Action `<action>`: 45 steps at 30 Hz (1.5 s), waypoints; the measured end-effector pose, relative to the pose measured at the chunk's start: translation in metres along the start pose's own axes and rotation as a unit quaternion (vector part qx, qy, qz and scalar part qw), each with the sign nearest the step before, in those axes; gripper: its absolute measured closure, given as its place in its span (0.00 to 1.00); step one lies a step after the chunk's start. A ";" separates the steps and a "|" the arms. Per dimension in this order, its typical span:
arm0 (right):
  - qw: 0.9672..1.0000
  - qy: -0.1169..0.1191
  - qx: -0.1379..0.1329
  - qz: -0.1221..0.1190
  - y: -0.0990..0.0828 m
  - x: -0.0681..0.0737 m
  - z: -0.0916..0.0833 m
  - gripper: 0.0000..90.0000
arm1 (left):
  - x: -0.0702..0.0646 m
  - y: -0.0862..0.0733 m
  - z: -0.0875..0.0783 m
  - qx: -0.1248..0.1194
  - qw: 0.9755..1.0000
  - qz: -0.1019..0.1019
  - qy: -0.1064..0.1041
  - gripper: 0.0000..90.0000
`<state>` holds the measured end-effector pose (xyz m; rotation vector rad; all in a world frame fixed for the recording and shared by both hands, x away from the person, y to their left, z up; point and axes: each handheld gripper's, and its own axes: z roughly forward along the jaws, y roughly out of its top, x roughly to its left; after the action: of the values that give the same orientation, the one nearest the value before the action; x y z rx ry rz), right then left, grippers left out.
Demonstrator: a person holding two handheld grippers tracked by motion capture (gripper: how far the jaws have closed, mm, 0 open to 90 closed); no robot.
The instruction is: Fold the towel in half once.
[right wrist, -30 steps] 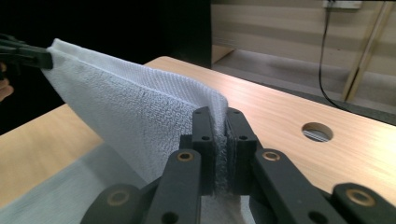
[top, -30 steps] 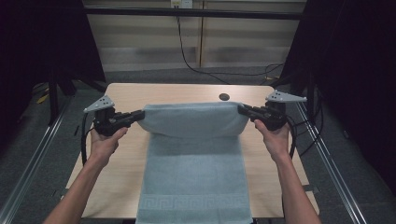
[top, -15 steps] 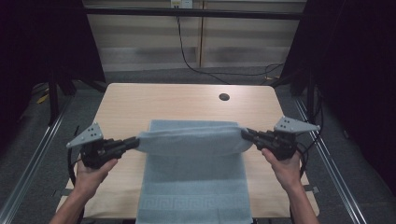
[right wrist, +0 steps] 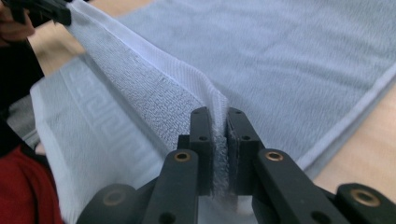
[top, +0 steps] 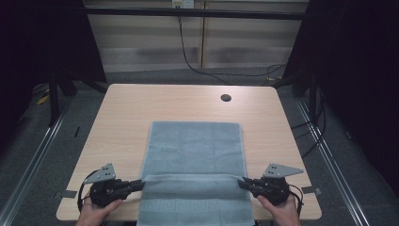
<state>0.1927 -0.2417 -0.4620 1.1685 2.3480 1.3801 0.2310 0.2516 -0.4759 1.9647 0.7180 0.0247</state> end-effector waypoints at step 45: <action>0.994 -0.047 0.100 -0.025 0.046 -0.058 0.109 0.54 | 0.084 0.049 0.095 0.055 0.995 -0.008 0.089 0.64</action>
<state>0.3118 -0.1981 -0.4982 1.1886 2.4738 1.0702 0.3531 0.2006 -0.5064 2.0799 0.8657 0.1550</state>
